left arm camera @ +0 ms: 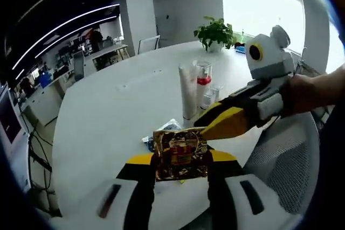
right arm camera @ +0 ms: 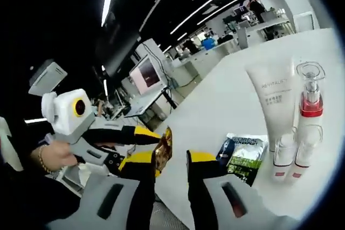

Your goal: Arrange the skincare products in the storage area until every visible bottle or jar stands upright without overlapping.

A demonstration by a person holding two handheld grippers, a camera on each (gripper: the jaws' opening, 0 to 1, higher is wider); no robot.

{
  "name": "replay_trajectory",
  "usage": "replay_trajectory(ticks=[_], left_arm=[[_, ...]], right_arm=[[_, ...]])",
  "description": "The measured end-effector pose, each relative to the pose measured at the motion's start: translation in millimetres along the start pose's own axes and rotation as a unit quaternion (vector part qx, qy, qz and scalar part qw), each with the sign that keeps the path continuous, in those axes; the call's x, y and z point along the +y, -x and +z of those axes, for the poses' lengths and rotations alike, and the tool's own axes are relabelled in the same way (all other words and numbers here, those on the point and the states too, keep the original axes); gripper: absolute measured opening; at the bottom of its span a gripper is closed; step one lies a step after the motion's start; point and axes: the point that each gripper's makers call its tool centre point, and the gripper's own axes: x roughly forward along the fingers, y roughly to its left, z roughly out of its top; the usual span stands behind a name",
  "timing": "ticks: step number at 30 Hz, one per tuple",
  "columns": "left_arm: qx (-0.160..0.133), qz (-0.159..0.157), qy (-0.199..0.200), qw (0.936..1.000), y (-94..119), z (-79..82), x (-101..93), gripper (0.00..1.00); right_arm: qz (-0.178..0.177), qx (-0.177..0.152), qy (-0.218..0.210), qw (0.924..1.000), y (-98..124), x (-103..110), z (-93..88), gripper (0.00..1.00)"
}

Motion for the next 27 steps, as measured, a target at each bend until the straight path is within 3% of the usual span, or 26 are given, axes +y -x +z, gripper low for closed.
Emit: replay_trajectory(ticks=[10, 17, 22, 27], left_arm=[[-0.004, 0.003, -0.002, 1.0000, -1.7, 3.7, 3.1, 0.42], [-0.001, -0.003, -0.002, 1.0000, -3.3, 1.7, -0.9, 0.42], [-0.001, -0.007, 0.006, 1.0000, -4.6, -1.4, 0.1, 0.43], [-0.005, -0.037, 0.041, 0.9985, -6.2, -5.9, -6.0, 0.56]], right_arm=[[0.001, 0.010, -0.016, 0.9998, -7.6, 1.6, -5.5, 0.13], [0.002, 0.010, -0.017, 0.9998, -9.0, 1.0, -7.8, 0.02], [0.001, 0.008, -0.017, 0.9998, -9.5, 0.8, -8.2, 0.01], [-0.005, 0.014, -0.012, 0.9998, -10.1, -1.9, -7.4, 0.01]])
